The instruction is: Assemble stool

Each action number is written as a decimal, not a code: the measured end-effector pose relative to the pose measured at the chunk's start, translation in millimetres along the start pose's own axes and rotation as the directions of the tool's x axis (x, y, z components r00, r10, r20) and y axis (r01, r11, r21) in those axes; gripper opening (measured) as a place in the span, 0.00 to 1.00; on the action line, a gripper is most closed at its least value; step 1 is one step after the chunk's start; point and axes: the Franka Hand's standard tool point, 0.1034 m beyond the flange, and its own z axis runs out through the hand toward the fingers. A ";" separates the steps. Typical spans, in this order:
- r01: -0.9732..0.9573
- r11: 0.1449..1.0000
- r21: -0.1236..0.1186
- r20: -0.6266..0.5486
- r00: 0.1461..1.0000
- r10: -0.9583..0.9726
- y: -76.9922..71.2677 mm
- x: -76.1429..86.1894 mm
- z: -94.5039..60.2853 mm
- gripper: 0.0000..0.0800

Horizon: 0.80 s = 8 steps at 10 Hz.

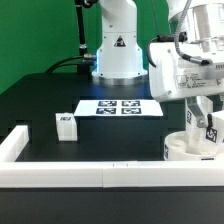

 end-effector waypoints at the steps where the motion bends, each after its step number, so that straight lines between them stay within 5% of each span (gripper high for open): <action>1: -0.006 1.000 0.007 0.004 1.000 0.006 -0.2 0.2 -0.1 0.42; 5: 0.021 1.000 0.011 0.006 1.000 -0.021 0.0 0.3 -0.4 0.42; 8: 0.038 0.999 0.011 0.005 0.999 -0.038 0.1 0.6 -0.2 0.78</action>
Offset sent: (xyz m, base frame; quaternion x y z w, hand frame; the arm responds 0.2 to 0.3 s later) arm -0.0025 -0.0034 0.0008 0.0104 -0.0017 0.1312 0.9913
